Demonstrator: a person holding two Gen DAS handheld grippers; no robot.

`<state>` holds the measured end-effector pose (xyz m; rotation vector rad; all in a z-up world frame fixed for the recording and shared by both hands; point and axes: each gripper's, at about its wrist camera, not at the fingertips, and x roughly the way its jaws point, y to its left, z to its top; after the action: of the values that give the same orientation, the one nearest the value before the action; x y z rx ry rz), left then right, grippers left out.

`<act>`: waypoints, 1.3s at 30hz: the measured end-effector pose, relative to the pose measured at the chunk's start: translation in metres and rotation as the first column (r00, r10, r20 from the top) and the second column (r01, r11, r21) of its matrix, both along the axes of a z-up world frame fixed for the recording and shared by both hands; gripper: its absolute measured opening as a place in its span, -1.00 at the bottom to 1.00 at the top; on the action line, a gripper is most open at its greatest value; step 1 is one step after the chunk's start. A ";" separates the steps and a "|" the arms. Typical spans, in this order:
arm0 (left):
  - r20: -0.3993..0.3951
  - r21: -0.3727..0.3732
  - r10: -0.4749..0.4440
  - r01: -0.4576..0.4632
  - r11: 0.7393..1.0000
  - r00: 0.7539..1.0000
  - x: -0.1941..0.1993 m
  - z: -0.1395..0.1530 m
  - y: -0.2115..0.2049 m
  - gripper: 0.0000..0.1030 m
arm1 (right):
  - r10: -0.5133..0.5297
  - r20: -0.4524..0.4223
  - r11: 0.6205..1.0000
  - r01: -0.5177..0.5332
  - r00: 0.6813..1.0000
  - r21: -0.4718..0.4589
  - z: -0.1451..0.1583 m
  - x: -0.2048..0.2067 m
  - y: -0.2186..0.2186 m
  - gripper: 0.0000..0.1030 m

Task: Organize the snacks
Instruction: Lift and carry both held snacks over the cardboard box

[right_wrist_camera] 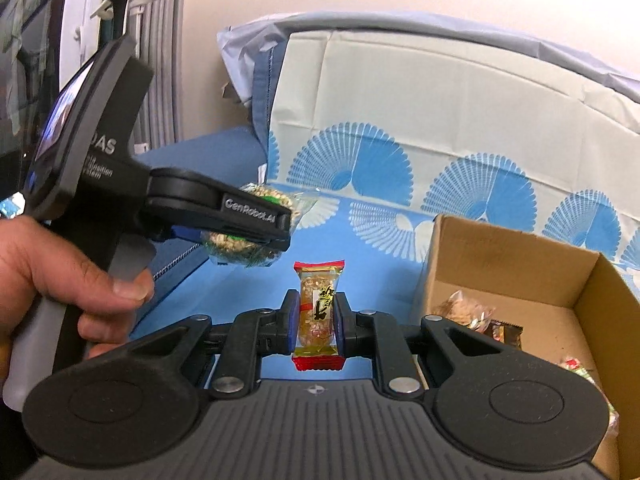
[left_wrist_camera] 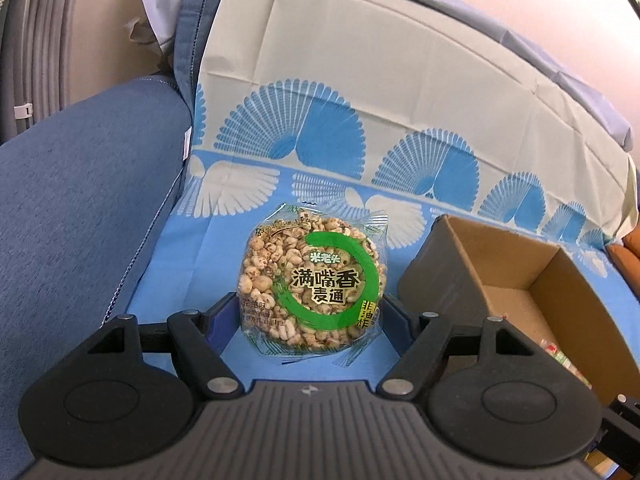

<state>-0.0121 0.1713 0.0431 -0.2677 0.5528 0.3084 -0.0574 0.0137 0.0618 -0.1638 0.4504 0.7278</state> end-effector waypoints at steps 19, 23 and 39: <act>0.071 0.043 -0.073 0.070 0.997 0.995 0.018 0.008 -0.044 0.53 | -0.125 0.033 0.990 0.122 0.992 0.065 0.012 0.023 -0.050 -0.65; 0.094 0.053 -0.107 0.102 0.993 0.990 0.024 0.010 -0.058 0.53 | -0.153 0.033 0.986 0.150 0.988 0.070 0.012 0.027 -0.061 -0.65; 0.211 0.102 -0.299 0.283 0.954 0.931 0.039 0.014 -0.118 0.53 | -0.322 0.020 0.943 0.319 0.947 0.095 0.008 0.050 -0.108 -0.65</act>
<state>0.0268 0.0532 0.0573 -0.1464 0.3499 0.0076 -0.0070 -0.0941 0.0701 -0.0157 0.3972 0.4232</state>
